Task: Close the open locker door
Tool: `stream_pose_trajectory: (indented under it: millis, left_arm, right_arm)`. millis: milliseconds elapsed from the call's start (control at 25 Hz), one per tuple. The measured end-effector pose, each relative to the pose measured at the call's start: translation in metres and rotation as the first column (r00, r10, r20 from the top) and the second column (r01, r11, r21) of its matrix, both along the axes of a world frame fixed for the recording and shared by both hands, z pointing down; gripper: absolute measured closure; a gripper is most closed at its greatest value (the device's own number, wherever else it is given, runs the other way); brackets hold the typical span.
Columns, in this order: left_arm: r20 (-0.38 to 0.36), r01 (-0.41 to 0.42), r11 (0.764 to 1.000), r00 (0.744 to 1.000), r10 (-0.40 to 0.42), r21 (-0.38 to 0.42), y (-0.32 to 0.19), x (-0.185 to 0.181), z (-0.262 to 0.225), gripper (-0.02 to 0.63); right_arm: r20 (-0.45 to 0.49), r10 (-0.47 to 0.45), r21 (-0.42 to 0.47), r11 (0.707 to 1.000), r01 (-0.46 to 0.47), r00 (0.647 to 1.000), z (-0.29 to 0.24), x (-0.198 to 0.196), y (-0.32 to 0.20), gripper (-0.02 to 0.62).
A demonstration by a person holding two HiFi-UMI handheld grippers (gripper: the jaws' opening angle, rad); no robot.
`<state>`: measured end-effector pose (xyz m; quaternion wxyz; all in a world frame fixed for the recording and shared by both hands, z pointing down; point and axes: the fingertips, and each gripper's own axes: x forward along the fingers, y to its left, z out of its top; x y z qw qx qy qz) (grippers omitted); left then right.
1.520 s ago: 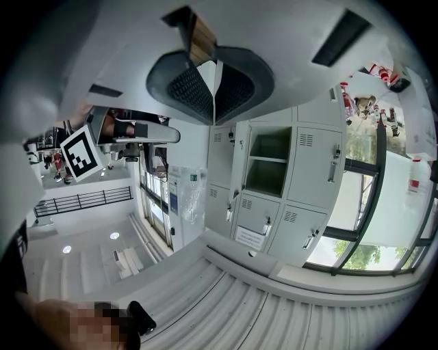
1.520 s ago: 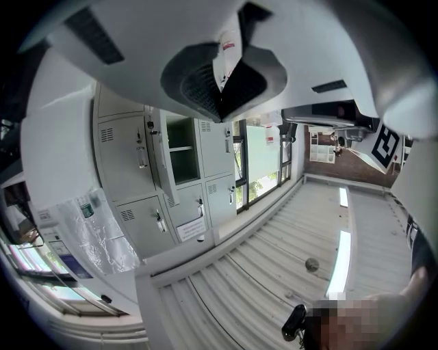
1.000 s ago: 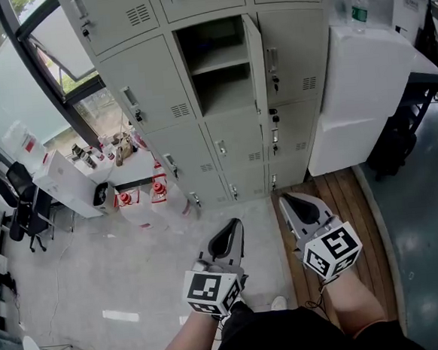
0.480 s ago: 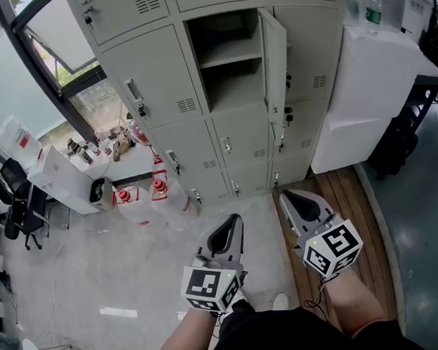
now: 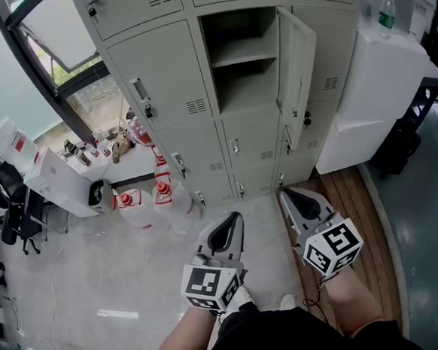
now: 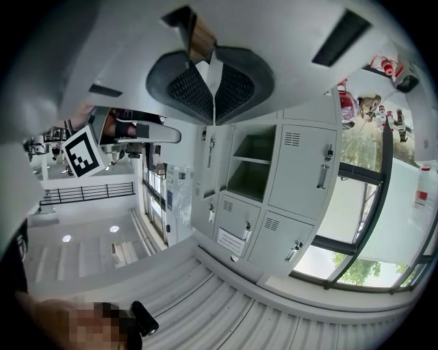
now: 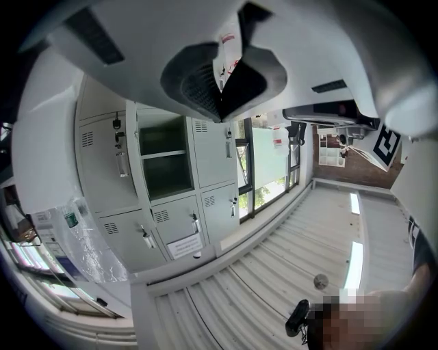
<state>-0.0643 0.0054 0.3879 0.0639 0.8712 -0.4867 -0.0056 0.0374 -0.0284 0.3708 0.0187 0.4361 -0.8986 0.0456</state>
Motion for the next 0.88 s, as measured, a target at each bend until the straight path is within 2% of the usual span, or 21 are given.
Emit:
stream_pose_trajectory:
  millis: [480,880]
  left_arm:
    - [-0.01,-0.047,0.999,0.999,0.047,-0.01,-0.04,-0.058,0.005,0.584]
    - [-0.018,-0.073,0.997,0.997,0.073,0.01,-0.059,-0.077,-0.001,0.584]
  right_arm:
    - [0.011,0.047,-0.005,0.999,-0.047,0.999,0.005,-0.061,-0.035,0.543]
    - [-0.003,0.072,0.003,0.997,-0.072,0.997,0.002,-0.08,-0.049,0.543]
